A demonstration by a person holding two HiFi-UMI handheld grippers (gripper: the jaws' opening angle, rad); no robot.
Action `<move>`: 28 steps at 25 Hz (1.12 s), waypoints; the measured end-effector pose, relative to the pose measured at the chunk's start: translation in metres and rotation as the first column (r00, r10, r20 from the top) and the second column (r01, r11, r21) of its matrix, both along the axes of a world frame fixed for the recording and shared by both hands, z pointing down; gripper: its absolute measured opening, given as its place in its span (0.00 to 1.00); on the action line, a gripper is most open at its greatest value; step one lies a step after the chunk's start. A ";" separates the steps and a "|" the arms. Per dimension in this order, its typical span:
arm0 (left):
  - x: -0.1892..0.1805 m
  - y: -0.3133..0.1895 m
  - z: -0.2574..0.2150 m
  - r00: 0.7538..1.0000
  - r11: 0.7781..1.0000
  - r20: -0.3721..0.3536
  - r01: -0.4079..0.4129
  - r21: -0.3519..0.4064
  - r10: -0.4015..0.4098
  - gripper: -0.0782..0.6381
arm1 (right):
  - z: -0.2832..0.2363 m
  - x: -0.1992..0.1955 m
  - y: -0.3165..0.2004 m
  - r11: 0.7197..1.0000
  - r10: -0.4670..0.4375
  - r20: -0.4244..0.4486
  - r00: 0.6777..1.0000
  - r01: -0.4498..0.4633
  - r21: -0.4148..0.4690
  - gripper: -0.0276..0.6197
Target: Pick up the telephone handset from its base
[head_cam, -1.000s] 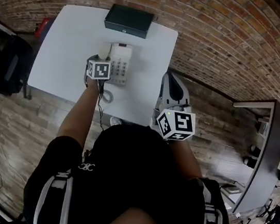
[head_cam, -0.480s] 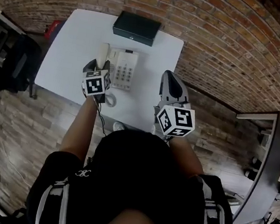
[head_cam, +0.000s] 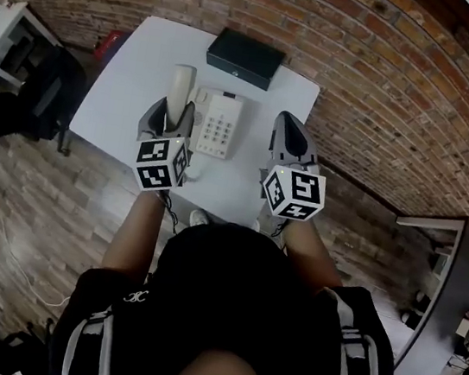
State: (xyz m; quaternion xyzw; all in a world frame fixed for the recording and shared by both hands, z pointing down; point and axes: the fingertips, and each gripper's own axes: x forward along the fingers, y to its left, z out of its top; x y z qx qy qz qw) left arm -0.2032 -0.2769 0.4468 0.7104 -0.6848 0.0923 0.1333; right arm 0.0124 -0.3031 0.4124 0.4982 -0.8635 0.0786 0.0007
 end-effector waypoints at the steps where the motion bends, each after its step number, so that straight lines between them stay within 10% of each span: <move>1: 0.003 0.003 -0.009 1.000 1.000 -0.001 0.001 0.023 -0.001 0.41 | -0.002 -0.003 -0.002 1.000 0.000 -0.014 1.000 0.000 0.011 0.04; 28: 0.037 0.031 -0.036 0.997 0.995 0.068 -0.031 0.100 0.025 0.41 | -0.012 -0.016 0.011 0.998 -0.037 -0.018 0.999 0.038 0.052 0.04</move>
